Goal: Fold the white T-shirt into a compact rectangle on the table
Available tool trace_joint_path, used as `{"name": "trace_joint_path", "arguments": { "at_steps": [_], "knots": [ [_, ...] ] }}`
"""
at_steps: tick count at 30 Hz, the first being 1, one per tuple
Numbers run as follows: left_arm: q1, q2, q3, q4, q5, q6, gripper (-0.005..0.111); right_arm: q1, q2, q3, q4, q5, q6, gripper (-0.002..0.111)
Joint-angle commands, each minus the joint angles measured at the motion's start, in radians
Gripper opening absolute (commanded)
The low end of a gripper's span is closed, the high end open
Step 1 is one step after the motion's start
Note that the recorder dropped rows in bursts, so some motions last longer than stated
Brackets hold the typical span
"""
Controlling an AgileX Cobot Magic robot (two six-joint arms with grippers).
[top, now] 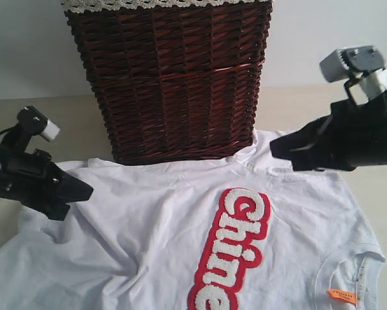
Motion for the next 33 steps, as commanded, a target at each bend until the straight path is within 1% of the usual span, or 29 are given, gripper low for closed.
{"name": "trace_joint_path", "arguments": {
  "at_steps": [1,5,8,11,14,22,27,33],
  "knots": [
    [-0.078,0.039,-0.003,-0.003,0.018,0.022,0.000,0.002,0.122,-0.011,-0.007,-0.033,-0.066,0.000],
    [-0.090,0.049,-0.003,-0.003,0.023,0.021,0.000,0.002,0.215,-0.011,-0.007,-0.009,-0.086,0.000],
    [-0.090,0.049,-0.003,-0.003,0.055,0.021,0.000,0.002,0.255,-0.011,-0.007,-0.002,-0.073,0.000],
    [-0.090,0.049,-0.003,-0.003,0.116,0.033,0.000,0.002,0.283,0.001,-0.007,0.111,-0.024,0.000],
    [-0.090,0.049,-0.003,-0.003,0.145,0.052,0.000,0.002,0.313,0.020,-0.007,0.262,-0.009,0.000],
    [-0.090,0.049,-0.003,-0.003,0.161,0.059,0.000,0.002,0.384,0.043,-0.007,0.447,0.002,0.000],
    [-0.090,0.049,-0.003,-0.003,0.171,0.111,0.000,0.002,0.422,0.046,-0.007,0.537,0.002,0.000],
    [-0.090,0.049,-0.003,-0.003,0.198,0.138,0.000,0.002,0.459,0.046,-0.003,0.737,0.002,0.000]
  ]
}}
